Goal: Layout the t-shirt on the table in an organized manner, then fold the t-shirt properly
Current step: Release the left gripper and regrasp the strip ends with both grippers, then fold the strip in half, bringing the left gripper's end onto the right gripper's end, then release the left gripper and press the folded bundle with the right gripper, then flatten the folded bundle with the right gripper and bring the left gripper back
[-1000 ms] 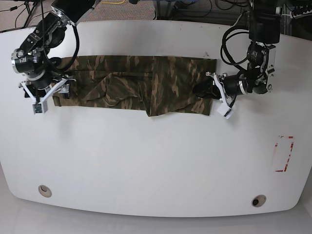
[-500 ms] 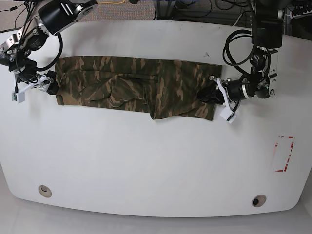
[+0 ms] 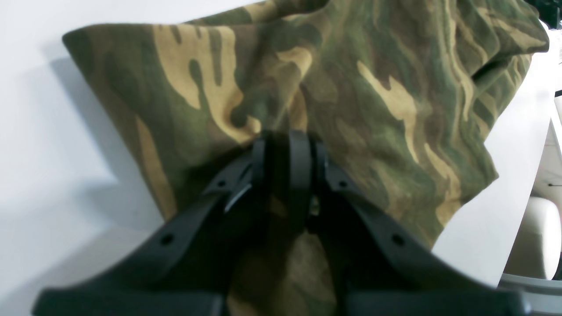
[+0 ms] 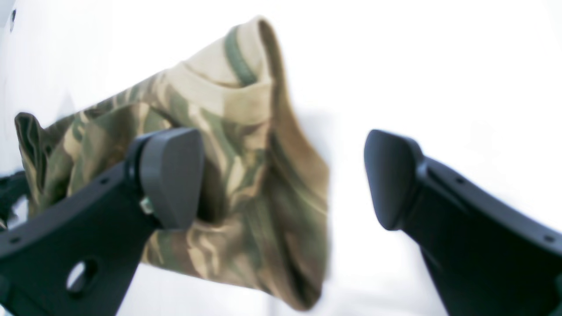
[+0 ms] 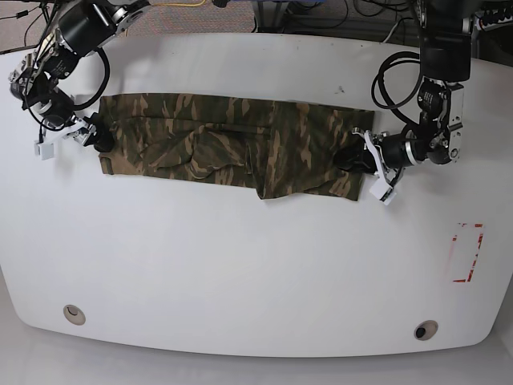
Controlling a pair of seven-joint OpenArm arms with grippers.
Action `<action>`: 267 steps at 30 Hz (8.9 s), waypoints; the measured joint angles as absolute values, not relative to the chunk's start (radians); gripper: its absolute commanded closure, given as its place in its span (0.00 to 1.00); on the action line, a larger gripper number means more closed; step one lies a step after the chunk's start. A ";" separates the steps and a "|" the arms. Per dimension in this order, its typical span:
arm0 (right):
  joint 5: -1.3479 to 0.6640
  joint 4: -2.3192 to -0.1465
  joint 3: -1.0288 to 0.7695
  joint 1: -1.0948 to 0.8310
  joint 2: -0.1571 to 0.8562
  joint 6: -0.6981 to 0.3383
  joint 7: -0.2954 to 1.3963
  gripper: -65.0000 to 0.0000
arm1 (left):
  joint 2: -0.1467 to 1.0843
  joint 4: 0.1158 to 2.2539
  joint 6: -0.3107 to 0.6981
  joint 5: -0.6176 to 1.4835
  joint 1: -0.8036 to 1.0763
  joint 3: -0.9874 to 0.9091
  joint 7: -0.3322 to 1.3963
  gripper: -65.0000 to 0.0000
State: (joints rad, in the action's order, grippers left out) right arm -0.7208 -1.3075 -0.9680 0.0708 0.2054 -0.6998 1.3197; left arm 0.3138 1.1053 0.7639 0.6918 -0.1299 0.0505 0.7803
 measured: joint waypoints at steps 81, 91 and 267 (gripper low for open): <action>-0.683 -2.000 -0.358 -0.010 -0.031 -0.696 1.354 0.96 | -0.077 1.105 0.504 0.558 -0.140 0.140 0.799 0.91; -0.552 -1.999 -0.315 -0.030 -0.092 -0.696 1.349 0.95 | -0.077 1.105 0.504 0.558 -0.140 0.140 0.800 0.91; -0.308 -1.618 -0.041 0.163 0.112 -0.699 0.963 0.98 | 0.163 1.790 0.621 0.685 -0.007 0.101 1.050 0.85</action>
State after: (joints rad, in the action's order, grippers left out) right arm -0.3084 -1.6184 -0.0414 0.1635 0.1116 -0.6994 0.9627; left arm 0.1631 1.7905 0.6209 0.6849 -0.0067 0.1009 1.0500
